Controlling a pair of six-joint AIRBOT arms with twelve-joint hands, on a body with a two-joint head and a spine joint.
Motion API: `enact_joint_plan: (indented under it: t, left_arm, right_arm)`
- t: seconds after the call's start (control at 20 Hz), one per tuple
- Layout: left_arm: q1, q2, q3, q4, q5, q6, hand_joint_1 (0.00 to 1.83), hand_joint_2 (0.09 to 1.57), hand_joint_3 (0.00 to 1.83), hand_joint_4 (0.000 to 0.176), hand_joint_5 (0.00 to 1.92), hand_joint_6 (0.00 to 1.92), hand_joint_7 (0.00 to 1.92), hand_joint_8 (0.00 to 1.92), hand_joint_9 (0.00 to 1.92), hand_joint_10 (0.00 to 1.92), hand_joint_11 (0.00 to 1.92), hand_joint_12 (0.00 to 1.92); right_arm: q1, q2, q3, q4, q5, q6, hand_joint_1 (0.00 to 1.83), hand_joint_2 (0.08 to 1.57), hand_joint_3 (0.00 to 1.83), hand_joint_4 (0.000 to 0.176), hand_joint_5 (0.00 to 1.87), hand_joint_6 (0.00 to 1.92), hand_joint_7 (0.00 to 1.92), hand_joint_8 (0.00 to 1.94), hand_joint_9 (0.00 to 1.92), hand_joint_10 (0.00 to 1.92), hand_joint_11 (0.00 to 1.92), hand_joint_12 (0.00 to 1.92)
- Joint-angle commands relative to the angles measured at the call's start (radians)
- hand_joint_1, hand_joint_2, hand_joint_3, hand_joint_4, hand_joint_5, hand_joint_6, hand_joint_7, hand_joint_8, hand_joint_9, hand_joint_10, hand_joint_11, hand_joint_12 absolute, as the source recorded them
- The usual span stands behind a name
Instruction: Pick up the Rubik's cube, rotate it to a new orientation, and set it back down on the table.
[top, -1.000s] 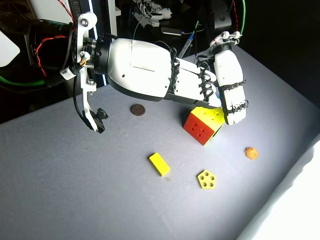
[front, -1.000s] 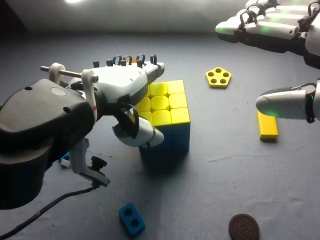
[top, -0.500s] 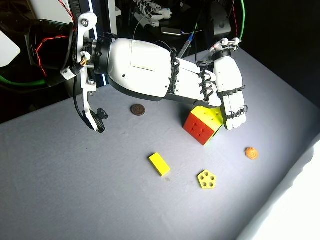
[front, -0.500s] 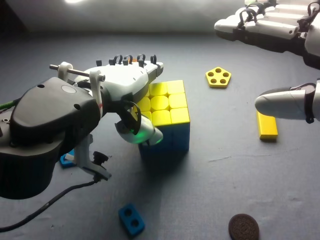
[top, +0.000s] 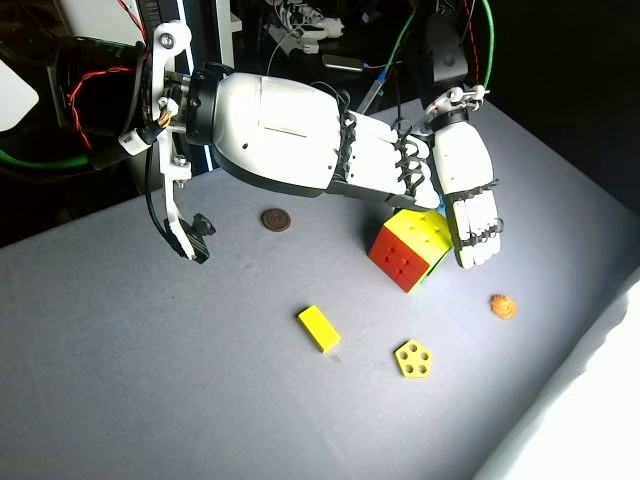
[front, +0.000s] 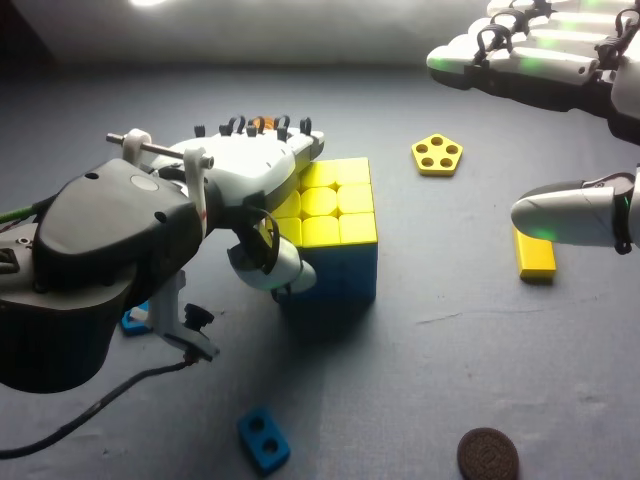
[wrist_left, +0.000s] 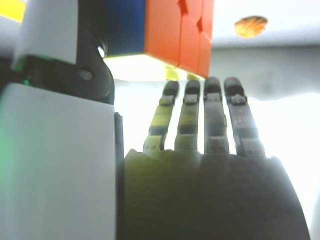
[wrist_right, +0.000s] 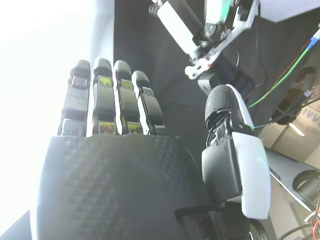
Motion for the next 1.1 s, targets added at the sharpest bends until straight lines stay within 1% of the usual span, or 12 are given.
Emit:
enact_joint_plan:
  t: [0.0, 0.05, 0.15, 0.2, 0.4, 0.5, 0.55, 0.7, 0.75, 0.9, 0.95, 1.05]
  left_arm:
    - [-0.002, -0.001, 0.004, 0.056, -0.035, -0.001, 1.06, 1.04, 0.00, 0.000, 0.00, 0.00, 0.00, 0.00, 0.00, 0.00, 0.00, 0.00]
    - [0.003, -0.001, 0.005, 0.058, -0.035, -0.001, 1.06, 1.04, 0.00, 0.000, 0.00, 0.00, 0.00, 0.00, 0.00, 0.00, 0.00, 0.00]
    - [0.009, -0.004, 0.010, 0.067, -0.031, -0.006, 1.00, 1.04, 0.00, 0.000, 0.00, 0.00, 0.00, 0.00, 0.00, 0.00, 0.00, 0.00]
    - [0.010, -0.006, 0.014, 0.074, -0.026, -0.006, 0.98, 1.05, 0.00, 0.000, 0.00, 0.00, 0.00, 0.00, 0.00, 0.00, 0.00, 0.00]
    - [0.010, -0.018, 0.034, 0.095, 0.006, -0.007, 0.98, 1.04, 0.00, 0.000, 0.00, 0.00, 0.00, 0.00, 0.00, 0.00, 0.00, 0.00]
    - [0.012, -0.021, 0.036, 0.099, 0.007, -0.007, 0.97, 1.04, 0.00, 0.000, 0.00, 0.00, 0.00, 0.00, 0.00, 0.00, 0.00, 0.00]
    - [0.012, -0.022, 0.037, 0.102, 0.008, -0.008, 1.00, 1.02, 0.00, 0.000, 0.00, 0.00, 0.00, 0.00, 0.00, 0.00, 0.00, 0.00]
    - [0.012, -0.024, 0.037, 0.113, 0.015, -0.008, 0.98, 1.02, 0.00, 0.000, 0.00, 0.00, 0.00, 0.00, 0.00, 0.00, 0.00, 0.00]
    - [0.012, -0.024, 0.037, 0.113, 0.017, -0.008, 1.00, 1.01, 0.00, 0.000, 0.00, 0.00, 0.00, 0.00, 0.00, 0.00, 0.00, 0.00]
    - [0.017, -0.026, 0.037, 0.113, 0.018, -0.010, 1.01, 1.01, 0.00, 0.000, 0.00, 0.00, 0.00, 0.00, 0.00, 0.00, 0.00, 0.00]
    - [0.018, -0.027, 0.037, 0.113, 0.018, -0.010, 0.96, 1.02, 0.00, 0.000, 0.00, 0.00, 0.00, 0.00, 0.00, 0.00, 0.00, 0.00]
    - [0.019, -0.028, 0.037, 0.113, 0.018, -0.009, 0.96, 1.02, 0.00, 0.000, 0.00, 0.00, 0.00, 0.00, 0.00, 0.00, 0.00, 0.00]
  right_arm:
    - [0.006, 0.006, -0.005, 0.024, 0.117, -0.001, 0.12, 1.27, 0.00, 0.000, 0.06, 0.01, 0.11, 0.01, 0.13, 0.01, 0.00, 0.19]
    - [0.006, 0.006, -0.006, 0.024, 0.117, -0.001, 0.12, 1.27, 0.00, 0.000, 0.06, 0.01, 0.11, 0.01, 0.13, 0.01, 0.00, 0.19]
    - [0.006, 0.006, -0.007, 0.023, 0.117, -0.002, 0.11, 1.28, 0.00, 0.000, 0.02, 0.00, 0.08, 0.00, 0.09, 0.00, 0.00, 0.06]
    - [0.005, 0.006, -0.007, 0.023, 0.117, -0.002, 0.11, 1.27, 0.00, 0.000, 0.04, 0.01, 0.10, 0.00, 0.11, 0.01, 0.00, 0.19]
    - [0.004, 0.006, -0.009, 0.023, 0.117, -0.005, 0.09, 1.28, 0.00, 0.000, 0.02, 0.00, 0.08, 0.00, 0.09, 0.00, 0.00, 0.08]
    - [0.003, 0.006, -0.010, 0.023, 0.117, -0.006, 0.15, 1.27, 0.00, 0.000, 0.06, 0.01, 0.12, 0.01, 0.12, 0.01, 0.00, 0.18]
    - [0.002, 0.006, -0.010, 0.023, 0.117, -0.006, 0.11, 1.27, 0.00, 0.000, 0.05, 0.00, 0.11, 0.00, 0.12, 0.01, 0.00, 0.23]
    - [0.001, 0.006, -0.012, 0.023, 0.117, -0.006, 0.15, 1.27, 0.00, 0.000, 0.06, 0.01, 0.12, 0.00, 0.11, 0.00, 0.00, 0.17]
    - [0.000, 0.007, -0.013, 0.023, 0.117, -0.006, 0.11, 1.28, 0.00, 0.000, 0.04, 0.00, 0.10, 0.00, 0.10, 0.00, 0.00, 0.11]
    - [-0.006, 0.008, -0.013, 0.023, 0.117, -0.006, 0.12, 1.28, 0.00, 0.000, 0.04, 0.00, 0.10, 0.00, 0.11, 0.00, 0.00, 0.14]
    - [-0.008, 0.008, -0.014, 0.023, 0.117, -0.006, 0.08, 1.29, 0.00, 0.000, 0.03, 0.00, 0.08, 0.00, 0.08, 0.00, 0.00, 0.04]
    - [-0.008, 0.009, -0.016, 0.023, 0.117, -0.006, 0.14, 1.27, 0.00, 0.000, 0.05, 0.01, 0.11, 0.00, 0.10, 0.01, 0.00, 0.08]
